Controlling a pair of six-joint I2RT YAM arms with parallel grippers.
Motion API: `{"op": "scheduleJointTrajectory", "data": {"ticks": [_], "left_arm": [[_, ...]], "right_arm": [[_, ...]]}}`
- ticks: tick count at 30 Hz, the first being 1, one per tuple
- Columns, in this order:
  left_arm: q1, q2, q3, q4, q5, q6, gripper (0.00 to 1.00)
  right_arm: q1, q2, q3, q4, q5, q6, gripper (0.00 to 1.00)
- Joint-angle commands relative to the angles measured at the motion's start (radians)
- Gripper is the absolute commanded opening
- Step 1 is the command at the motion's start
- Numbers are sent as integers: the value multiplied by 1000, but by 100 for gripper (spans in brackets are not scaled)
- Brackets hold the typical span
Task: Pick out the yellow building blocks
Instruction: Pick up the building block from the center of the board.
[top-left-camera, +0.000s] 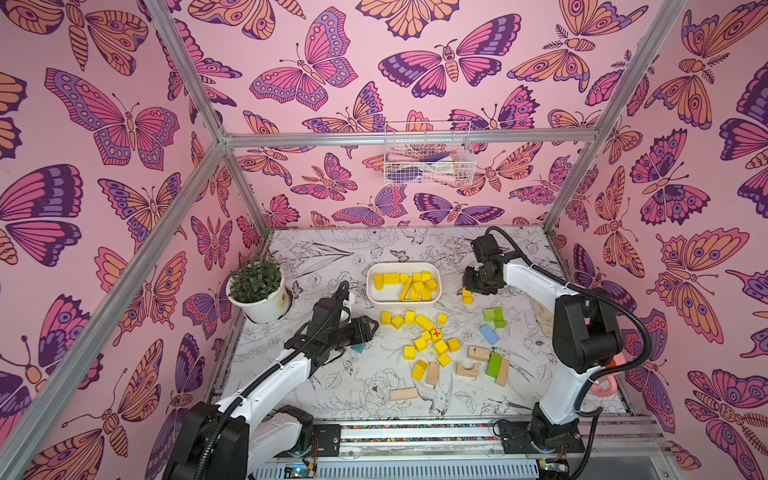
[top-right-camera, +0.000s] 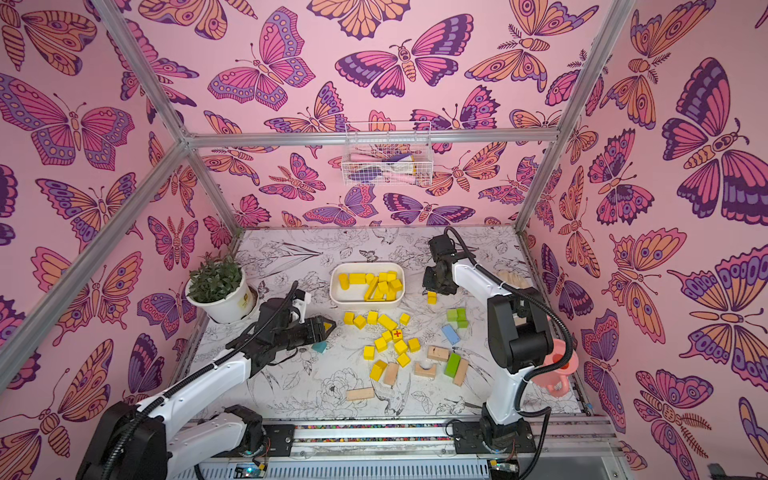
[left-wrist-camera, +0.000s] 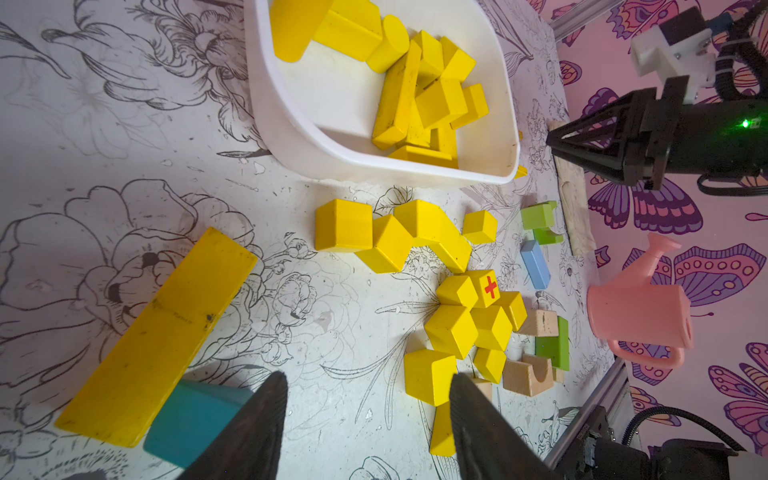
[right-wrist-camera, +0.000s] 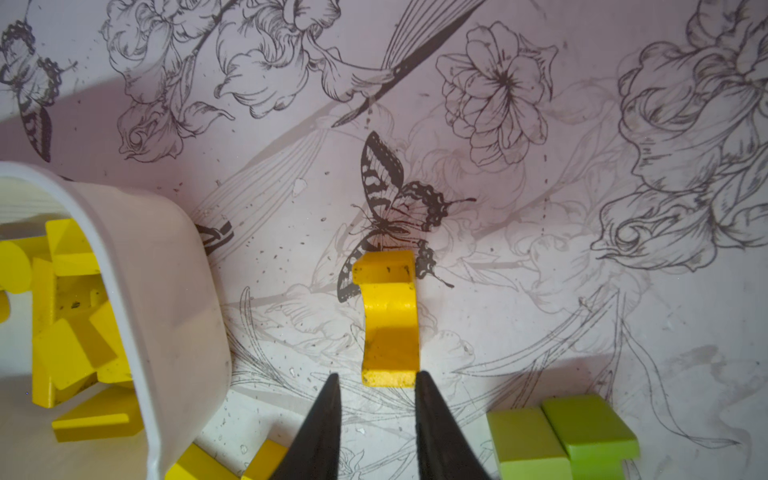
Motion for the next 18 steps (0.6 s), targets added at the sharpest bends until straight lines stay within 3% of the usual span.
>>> {"op": "scheduleJointTrajectory", "data": {"ticks": [1,8,18], "left_arm": [[9,7,-8,18,17,-5,63],[9,10,-6,19,17,-5,63],[9,15,-4,20,17,-6,63]], "right_arm": [[-7,50,39,-56,15,-19,35],[-6,126,87,-85,21,-25,44],[17,177,93,-128,78,-15,44]]}}
